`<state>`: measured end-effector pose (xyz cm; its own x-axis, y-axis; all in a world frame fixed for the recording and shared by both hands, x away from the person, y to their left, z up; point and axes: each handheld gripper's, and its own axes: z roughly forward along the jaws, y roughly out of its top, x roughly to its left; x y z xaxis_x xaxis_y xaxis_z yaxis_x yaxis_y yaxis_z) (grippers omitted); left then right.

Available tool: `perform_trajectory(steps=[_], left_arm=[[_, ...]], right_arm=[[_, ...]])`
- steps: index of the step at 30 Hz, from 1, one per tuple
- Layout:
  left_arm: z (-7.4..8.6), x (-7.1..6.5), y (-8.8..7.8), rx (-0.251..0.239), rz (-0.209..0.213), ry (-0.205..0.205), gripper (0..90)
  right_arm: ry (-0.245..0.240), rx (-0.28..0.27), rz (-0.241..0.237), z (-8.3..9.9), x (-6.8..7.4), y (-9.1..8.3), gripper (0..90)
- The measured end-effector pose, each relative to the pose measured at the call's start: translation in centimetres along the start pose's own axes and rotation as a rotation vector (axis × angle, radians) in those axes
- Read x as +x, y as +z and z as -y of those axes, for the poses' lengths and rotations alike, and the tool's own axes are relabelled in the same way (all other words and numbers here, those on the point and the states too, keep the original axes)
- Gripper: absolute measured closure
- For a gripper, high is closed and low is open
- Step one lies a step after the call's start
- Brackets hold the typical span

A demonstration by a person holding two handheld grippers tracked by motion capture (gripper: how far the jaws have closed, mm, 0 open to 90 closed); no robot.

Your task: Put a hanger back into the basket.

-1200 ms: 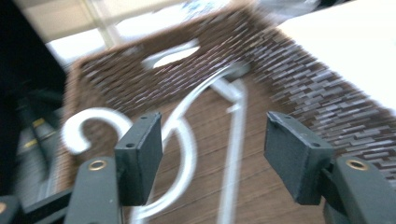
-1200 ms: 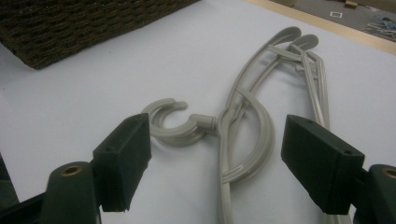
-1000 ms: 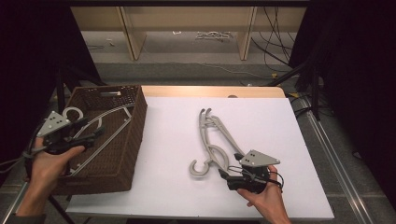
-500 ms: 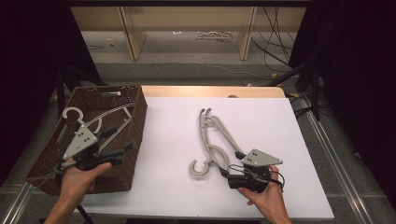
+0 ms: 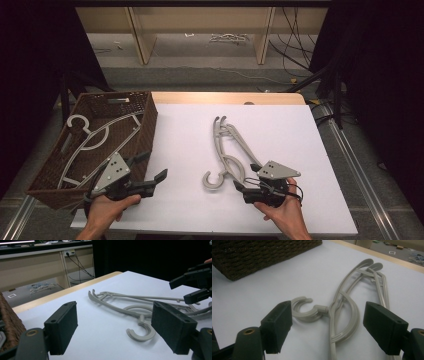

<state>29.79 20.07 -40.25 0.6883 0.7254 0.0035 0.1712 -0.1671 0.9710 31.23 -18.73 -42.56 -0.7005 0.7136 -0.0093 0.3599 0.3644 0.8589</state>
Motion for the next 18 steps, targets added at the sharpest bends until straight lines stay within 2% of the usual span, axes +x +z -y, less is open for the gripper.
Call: perform_trajectory(steps=[6,9,14,18], left_arm=[[1.6,-0.5,0.7,0.028,-0.001,0.011,21.0],[2.0,-0.8,1.0,0.046,-0.004,0.035,21.0],[2.1,-1.1,1.1,0.032,0.010,0.061,21.0],[2.3,-1.1,1.2,0.051,0.002,0.064,21.0]], right_arm=[[-0.019,0.043,-0.001,0.2,0.4,0.5,24.9],[-0.030,0.057,-0.002,0.2,0.4,0.9,25.7],[-0.051,0.119,-0.009,0.3,0.3,1.9,27.8],[-0.070,0.183,-0.010,0.5,0.0,2.9,30.8]])
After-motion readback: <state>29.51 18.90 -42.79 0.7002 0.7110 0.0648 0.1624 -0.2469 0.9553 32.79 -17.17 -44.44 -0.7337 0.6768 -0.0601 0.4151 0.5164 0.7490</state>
